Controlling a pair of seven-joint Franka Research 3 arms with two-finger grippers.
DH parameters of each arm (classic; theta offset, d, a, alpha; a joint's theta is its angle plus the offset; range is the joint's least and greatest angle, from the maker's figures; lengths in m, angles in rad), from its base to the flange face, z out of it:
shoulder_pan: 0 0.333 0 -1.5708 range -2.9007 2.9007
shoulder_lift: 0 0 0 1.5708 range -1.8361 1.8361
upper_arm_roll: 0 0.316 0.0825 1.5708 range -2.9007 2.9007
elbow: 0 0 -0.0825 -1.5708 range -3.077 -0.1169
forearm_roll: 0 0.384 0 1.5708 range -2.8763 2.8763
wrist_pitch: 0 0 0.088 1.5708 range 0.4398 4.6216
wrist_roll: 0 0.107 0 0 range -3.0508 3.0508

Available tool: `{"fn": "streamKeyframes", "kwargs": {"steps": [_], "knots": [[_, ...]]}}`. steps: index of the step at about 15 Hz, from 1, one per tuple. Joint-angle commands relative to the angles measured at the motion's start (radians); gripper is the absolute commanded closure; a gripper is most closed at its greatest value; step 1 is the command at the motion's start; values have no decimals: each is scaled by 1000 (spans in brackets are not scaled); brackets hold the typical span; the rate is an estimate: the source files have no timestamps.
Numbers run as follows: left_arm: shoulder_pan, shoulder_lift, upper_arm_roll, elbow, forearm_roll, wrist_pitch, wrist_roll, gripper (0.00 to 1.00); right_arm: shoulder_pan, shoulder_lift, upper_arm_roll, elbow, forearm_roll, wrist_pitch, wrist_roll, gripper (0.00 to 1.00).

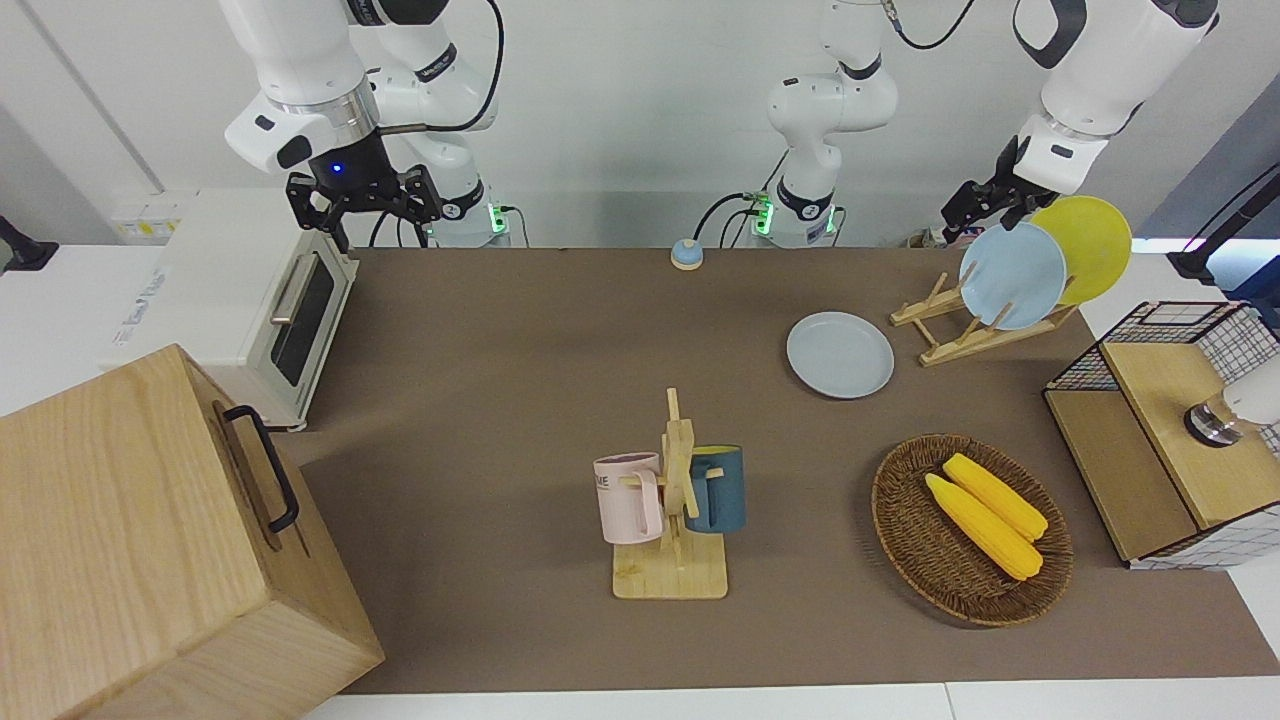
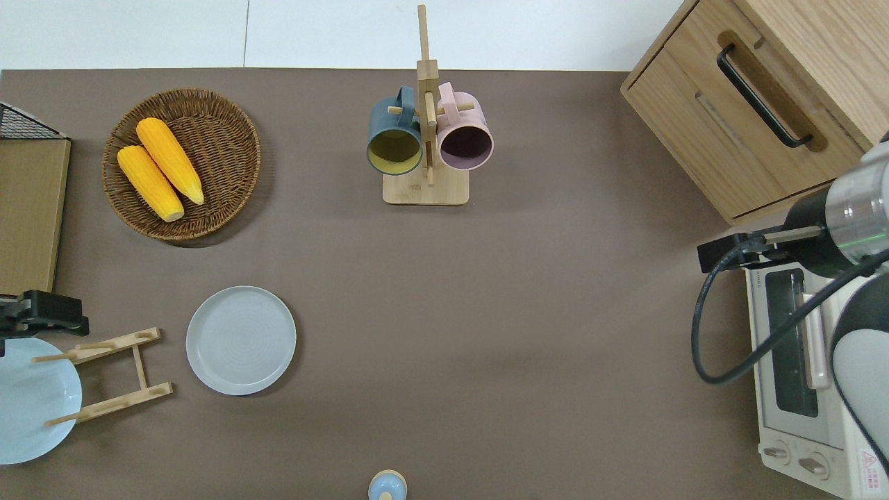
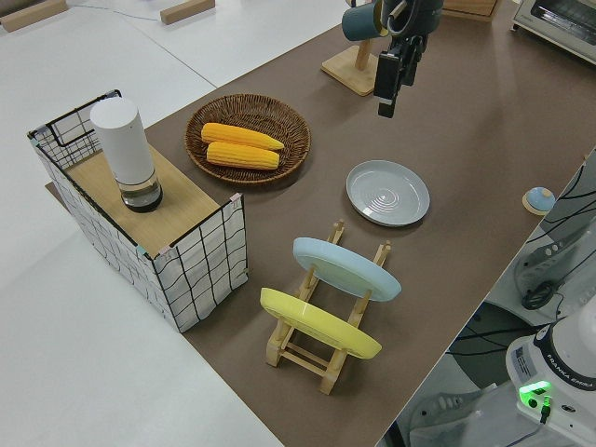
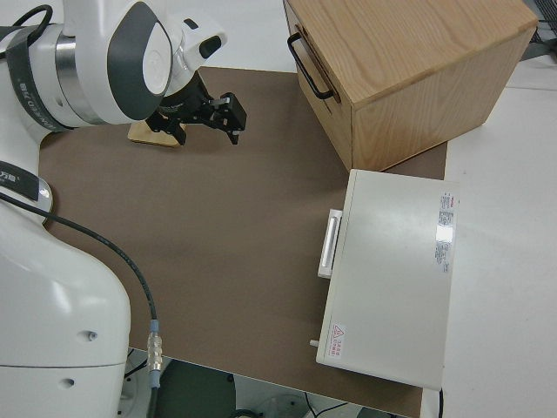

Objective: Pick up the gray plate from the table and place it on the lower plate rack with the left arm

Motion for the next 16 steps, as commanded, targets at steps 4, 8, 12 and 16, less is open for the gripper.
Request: {"fn": "streamKeyframes", "kwargs": {"steps": [4,8,12,16], "knots": [[-5,1,5,-7,10,-5,-35,7,-20,-1,17,9,-1,-14,12,17],[-5,0,5,-36,7,19,-36,7,-19,-3,17,9,-1,-14,12,17],[-4,-14,-8,-144,4,118,-41,7,-20,-3,17,9,-1,-14,12,17],[-2,-52,-28,-295,-37,297,-42,7,-20,-1,17,9,-1,-13,12,17]]}}
